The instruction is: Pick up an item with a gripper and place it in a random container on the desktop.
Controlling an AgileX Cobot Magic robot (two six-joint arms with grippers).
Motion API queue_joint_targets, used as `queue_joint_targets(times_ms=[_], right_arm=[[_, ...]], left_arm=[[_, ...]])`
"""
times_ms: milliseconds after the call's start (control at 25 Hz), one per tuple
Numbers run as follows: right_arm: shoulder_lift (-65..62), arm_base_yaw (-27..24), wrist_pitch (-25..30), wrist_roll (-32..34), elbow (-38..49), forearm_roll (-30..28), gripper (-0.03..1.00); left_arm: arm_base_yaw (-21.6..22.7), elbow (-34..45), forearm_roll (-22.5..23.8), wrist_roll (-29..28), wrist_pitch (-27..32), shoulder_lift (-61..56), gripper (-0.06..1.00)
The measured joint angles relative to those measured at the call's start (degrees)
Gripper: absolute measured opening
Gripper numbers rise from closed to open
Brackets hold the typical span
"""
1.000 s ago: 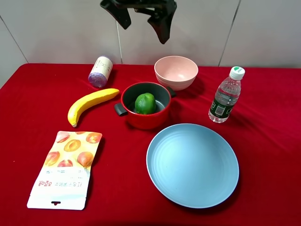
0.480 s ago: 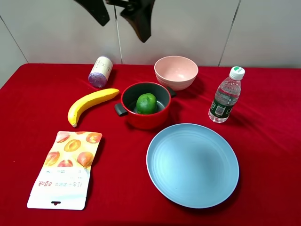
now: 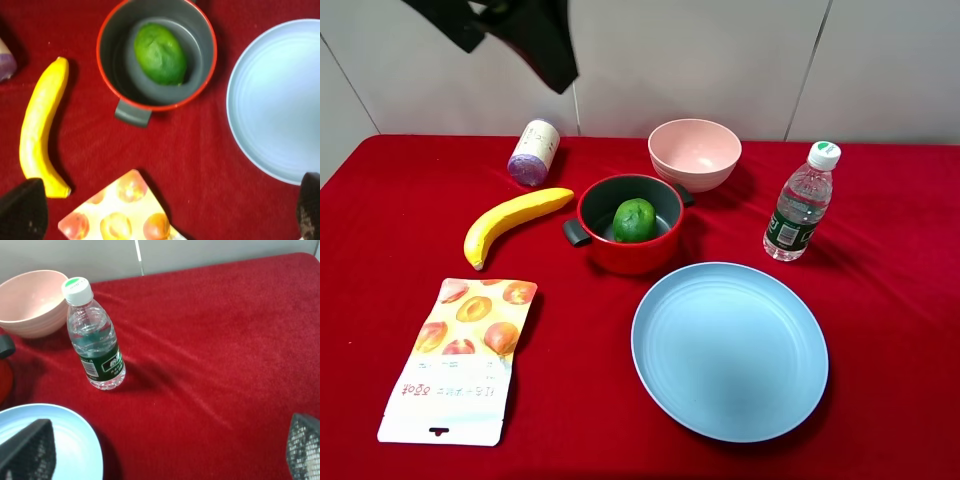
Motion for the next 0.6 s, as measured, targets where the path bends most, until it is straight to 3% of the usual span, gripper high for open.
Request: queue_joint_targets(times_ms=[600], right_arm=[[0.00,0.00,0.00,0.00,0.00,0.00,0.69]], left_arm=[[0.00,23.15,0.00,0.00,0.00,-23.83,0.99]])
